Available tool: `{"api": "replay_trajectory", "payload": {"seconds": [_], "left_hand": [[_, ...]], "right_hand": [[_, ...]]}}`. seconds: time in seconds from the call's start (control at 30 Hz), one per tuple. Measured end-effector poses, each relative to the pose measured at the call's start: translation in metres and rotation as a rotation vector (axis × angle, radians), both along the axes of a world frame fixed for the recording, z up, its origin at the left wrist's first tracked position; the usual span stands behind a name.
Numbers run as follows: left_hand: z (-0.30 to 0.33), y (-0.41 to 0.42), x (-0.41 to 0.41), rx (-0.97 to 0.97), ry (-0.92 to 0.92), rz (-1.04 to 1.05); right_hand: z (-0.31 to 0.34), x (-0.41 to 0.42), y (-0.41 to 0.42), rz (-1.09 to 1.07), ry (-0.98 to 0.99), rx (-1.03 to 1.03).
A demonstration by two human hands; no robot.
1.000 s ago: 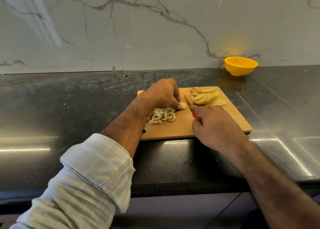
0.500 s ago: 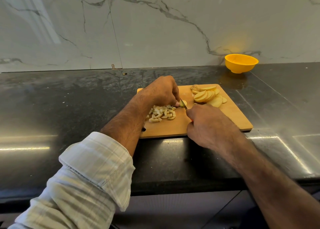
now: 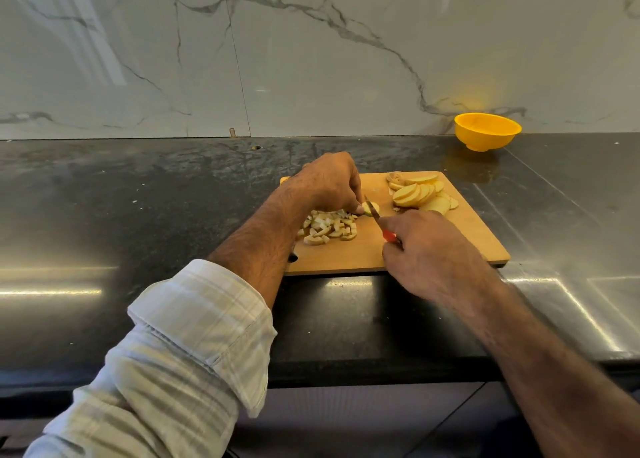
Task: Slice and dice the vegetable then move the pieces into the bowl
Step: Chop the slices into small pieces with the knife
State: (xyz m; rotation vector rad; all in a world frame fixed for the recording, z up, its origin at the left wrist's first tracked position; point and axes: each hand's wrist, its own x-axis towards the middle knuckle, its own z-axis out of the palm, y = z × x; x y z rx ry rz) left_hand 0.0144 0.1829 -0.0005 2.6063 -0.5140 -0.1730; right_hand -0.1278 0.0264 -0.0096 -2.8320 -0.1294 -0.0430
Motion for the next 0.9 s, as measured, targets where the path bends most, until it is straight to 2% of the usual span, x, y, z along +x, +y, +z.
{"api": "replay_trajectory", "payload": {"seconds": [0.63,0.73,0.9], "left_hand": [[0.0,0.003,0.002,-0.02,-0.007,-0.015],[-0.001,0.004,0.002,-0.019,0.003,-0.026],[-0.003,0.007,0.004,-0.023,-0.01,-0.1]], "right_hand": [[0.01,0.021,0.017,0.027,0.076,-0.11],[0.006,0.027,0.005,0.017,0.059,-0.03],[0.003,0.014,-0.026,-0.012,-0.094,0.233]]}}
